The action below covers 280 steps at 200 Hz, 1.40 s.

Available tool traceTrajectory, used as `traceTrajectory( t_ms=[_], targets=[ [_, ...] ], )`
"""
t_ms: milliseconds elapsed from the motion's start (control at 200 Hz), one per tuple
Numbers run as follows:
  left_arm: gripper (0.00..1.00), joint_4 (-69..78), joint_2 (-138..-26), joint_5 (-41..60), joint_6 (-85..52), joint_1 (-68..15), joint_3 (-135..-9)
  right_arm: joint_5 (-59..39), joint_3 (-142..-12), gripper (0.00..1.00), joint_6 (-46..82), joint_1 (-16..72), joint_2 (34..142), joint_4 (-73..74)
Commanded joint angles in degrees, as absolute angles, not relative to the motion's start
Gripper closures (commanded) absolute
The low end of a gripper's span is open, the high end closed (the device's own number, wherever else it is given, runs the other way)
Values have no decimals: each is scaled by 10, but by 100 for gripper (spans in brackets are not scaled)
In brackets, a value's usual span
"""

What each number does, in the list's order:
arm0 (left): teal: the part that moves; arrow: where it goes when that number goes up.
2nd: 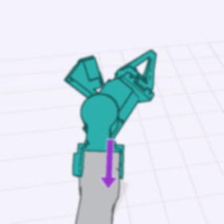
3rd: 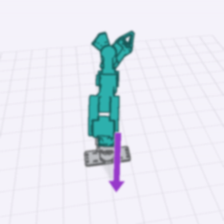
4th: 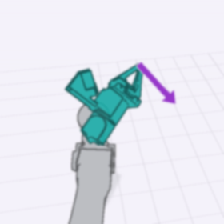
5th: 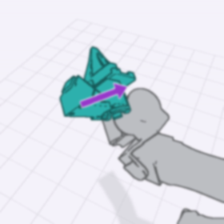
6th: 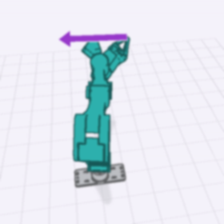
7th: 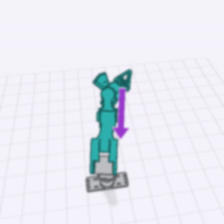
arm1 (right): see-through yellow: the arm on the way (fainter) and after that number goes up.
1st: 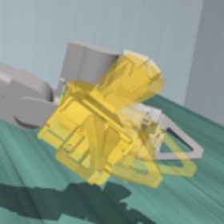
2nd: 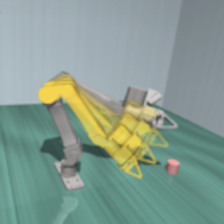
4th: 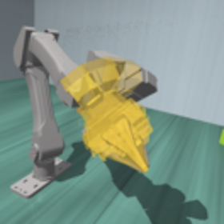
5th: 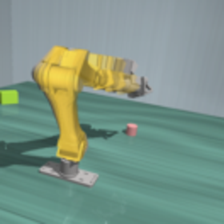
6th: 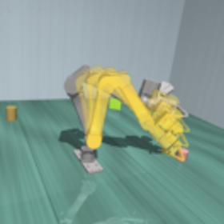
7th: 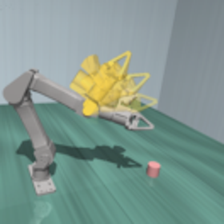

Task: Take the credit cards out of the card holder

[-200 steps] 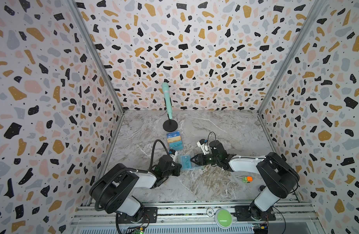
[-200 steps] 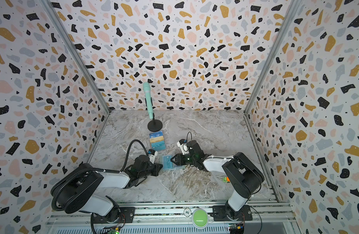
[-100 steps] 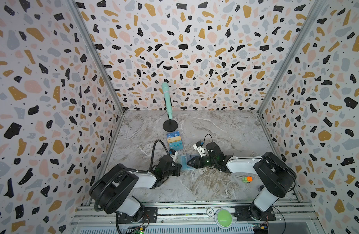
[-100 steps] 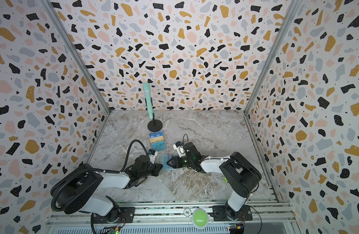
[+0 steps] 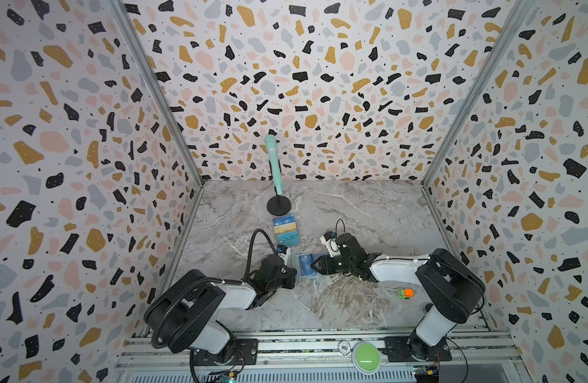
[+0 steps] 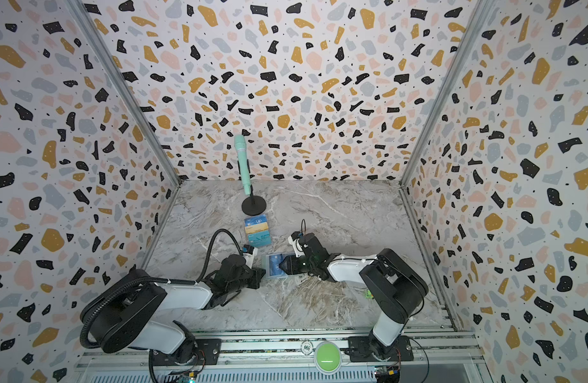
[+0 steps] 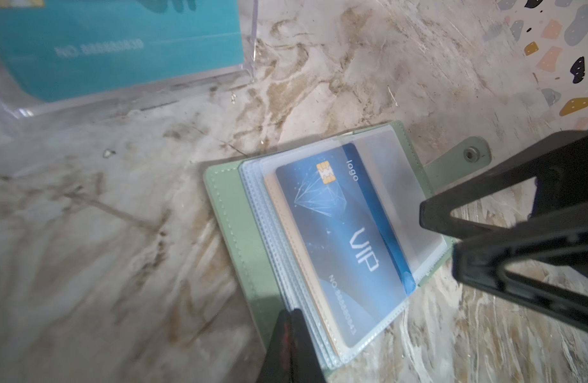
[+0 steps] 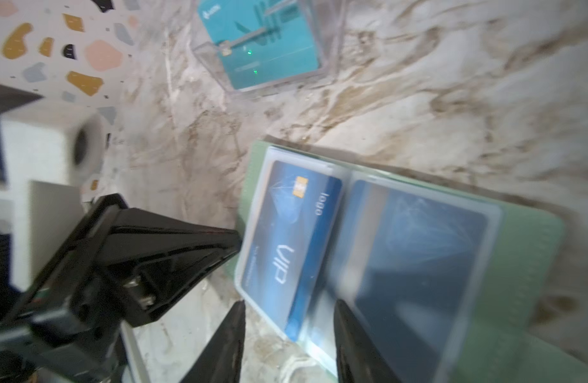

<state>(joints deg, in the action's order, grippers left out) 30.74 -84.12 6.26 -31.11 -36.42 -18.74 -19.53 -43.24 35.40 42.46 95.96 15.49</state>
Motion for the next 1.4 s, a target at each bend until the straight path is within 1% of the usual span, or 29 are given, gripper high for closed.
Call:
traceTrajectory(
  t_ms=[0, 260, 571, 846, 1006, 1196, 1396],
  targets=[
    [94, 269, -839, 41, -308, -363, -175, -111, -451, 55, 331, 426, 942, 79],
    [94, 279, -850, 59, -308, -363, -178, -101, -446, 52, 338, 425, 953, 69],
    [94, 280, -854, 59, -308, -363, -178, -61, -447, 50, 336, 426, 948, 45],
    [94, 279, -862, 62, -307, -363, -185, -65, -447, 49, 337, 426, 950, 45],
    [94, 279, -864, 63, -306, -363, -186, -94, -452, 49, 339, 426, 962, 57],
    [94, 279, -865, 64, -305, -363, -186, -151, -450, 49, 355, 422, 978, 94],
    [94, 281, -869, 65, -305, -363, -186, -223, -431, 49, 380, 403, 970, 155]
  ],
)
